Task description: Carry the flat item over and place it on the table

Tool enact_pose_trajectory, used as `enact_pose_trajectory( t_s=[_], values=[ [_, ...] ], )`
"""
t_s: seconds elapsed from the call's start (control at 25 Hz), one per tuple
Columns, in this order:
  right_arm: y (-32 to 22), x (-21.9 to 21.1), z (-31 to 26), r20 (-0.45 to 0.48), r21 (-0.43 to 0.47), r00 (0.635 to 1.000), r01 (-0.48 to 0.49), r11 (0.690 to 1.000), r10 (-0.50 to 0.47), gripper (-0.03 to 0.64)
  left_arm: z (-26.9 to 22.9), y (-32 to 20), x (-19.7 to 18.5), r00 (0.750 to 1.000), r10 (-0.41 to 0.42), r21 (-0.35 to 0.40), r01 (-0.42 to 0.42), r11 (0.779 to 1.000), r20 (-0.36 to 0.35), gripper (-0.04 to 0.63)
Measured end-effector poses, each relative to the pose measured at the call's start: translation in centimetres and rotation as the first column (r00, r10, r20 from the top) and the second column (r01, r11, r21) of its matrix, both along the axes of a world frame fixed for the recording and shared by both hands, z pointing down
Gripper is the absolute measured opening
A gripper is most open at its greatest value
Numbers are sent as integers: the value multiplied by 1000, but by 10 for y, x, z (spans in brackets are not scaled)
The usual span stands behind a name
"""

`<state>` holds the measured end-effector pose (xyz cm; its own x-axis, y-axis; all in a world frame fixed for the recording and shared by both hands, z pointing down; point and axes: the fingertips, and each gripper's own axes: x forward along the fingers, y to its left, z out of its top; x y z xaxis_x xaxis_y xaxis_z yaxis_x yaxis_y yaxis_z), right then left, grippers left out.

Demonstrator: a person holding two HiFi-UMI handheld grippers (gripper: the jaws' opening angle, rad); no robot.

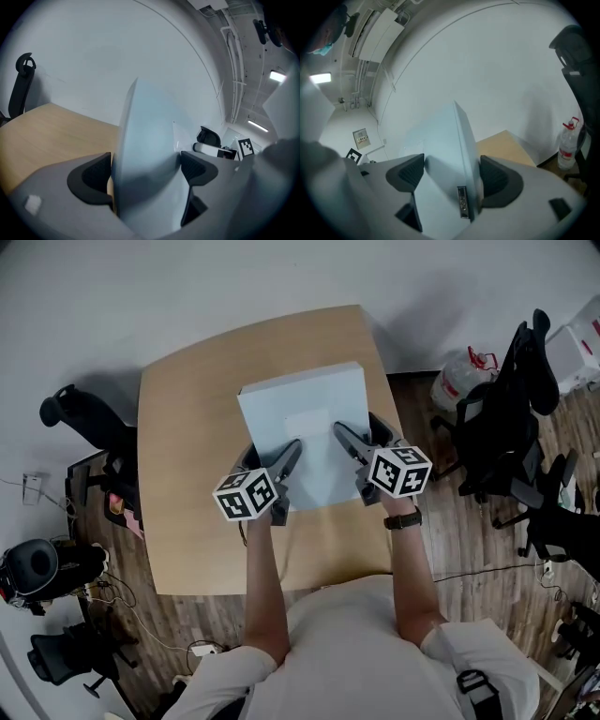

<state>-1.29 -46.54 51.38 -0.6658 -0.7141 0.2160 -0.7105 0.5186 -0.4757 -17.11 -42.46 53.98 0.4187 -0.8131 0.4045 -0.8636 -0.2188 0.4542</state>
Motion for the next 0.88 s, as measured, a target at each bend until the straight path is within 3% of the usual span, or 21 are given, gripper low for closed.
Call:
enact_pose_trajectory(
  t_s=[0.36,0.88],
  values=[
    [-20,5,61,-37,-134,999,-24,991,19,334,60,-19,5,999,17,-123,-21,992,-29,460],
    [-20,4,138,-92,-289,996,-42,956,16,335,134,-20,3,997,-9,-280,-12,960,-75,460]
  ],
)
